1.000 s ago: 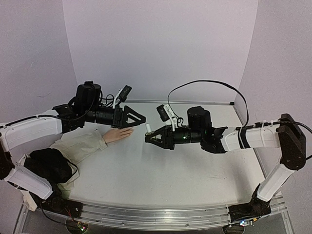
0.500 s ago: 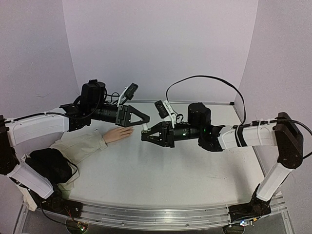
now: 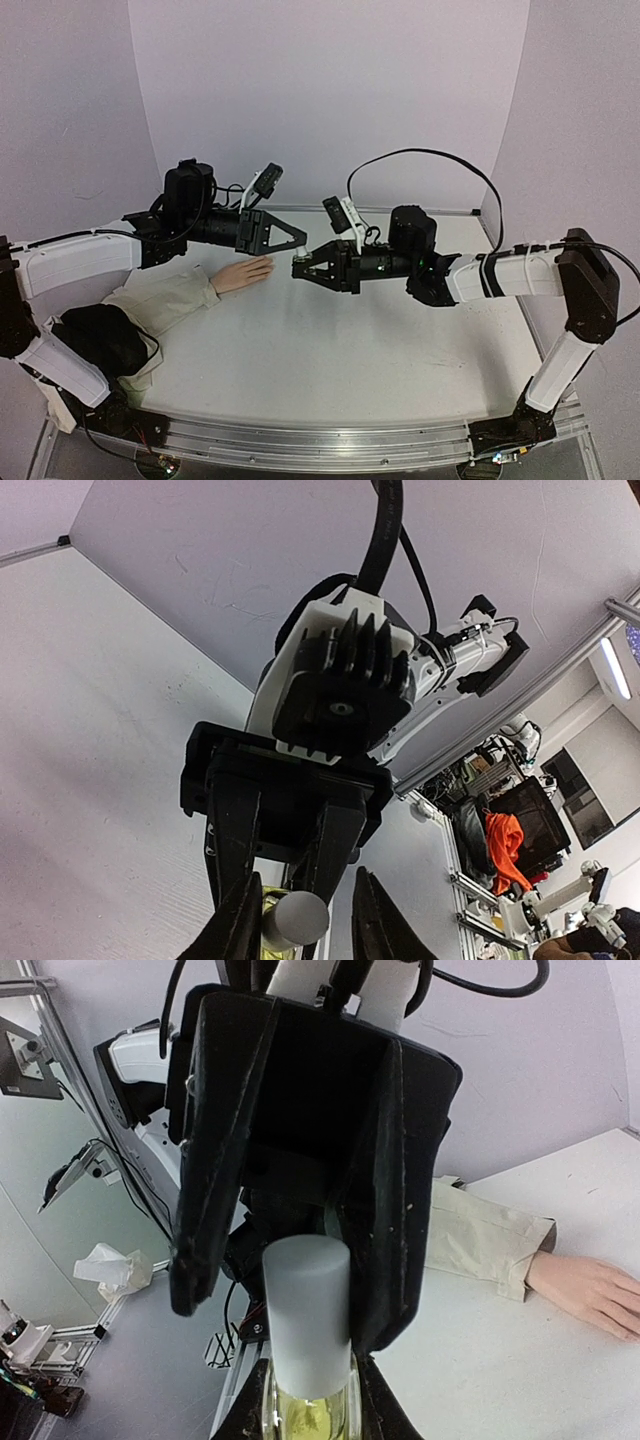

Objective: Paint the nails

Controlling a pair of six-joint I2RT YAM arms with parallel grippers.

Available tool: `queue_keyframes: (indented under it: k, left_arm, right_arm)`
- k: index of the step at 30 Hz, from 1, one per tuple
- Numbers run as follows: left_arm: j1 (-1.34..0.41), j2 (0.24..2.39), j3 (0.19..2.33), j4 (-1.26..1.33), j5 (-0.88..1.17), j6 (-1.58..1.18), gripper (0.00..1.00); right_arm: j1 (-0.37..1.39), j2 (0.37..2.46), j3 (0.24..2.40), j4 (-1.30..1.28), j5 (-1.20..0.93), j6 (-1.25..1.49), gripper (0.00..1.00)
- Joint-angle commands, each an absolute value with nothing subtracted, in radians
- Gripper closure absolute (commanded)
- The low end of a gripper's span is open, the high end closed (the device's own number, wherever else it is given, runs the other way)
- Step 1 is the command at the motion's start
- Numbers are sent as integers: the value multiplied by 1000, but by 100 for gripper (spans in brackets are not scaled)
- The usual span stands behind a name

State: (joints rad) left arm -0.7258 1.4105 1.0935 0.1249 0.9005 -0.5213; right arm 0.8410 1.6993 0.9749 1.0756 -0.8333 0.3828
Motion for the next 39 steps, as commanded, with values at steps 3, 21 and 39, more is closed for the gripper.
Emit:
queue_keyframes:
  k: [3, 21, 39]
  left_arm:
    - [-733, 1427, 1149, 179, 912, -511, 61]
    - [-738, 1423, 1149, 44, 544, -488, 100]
    - [-756, 1394, 1213, -164, 401, -508, 90]
  right_arm:
    - [820, 1696, 1011, 1161, -805, 393, 100]
    - [878, 1704, 1026, 870, -226, 164, 100]
    - [992, 1791, 1086, 914, -30, -43, 100]
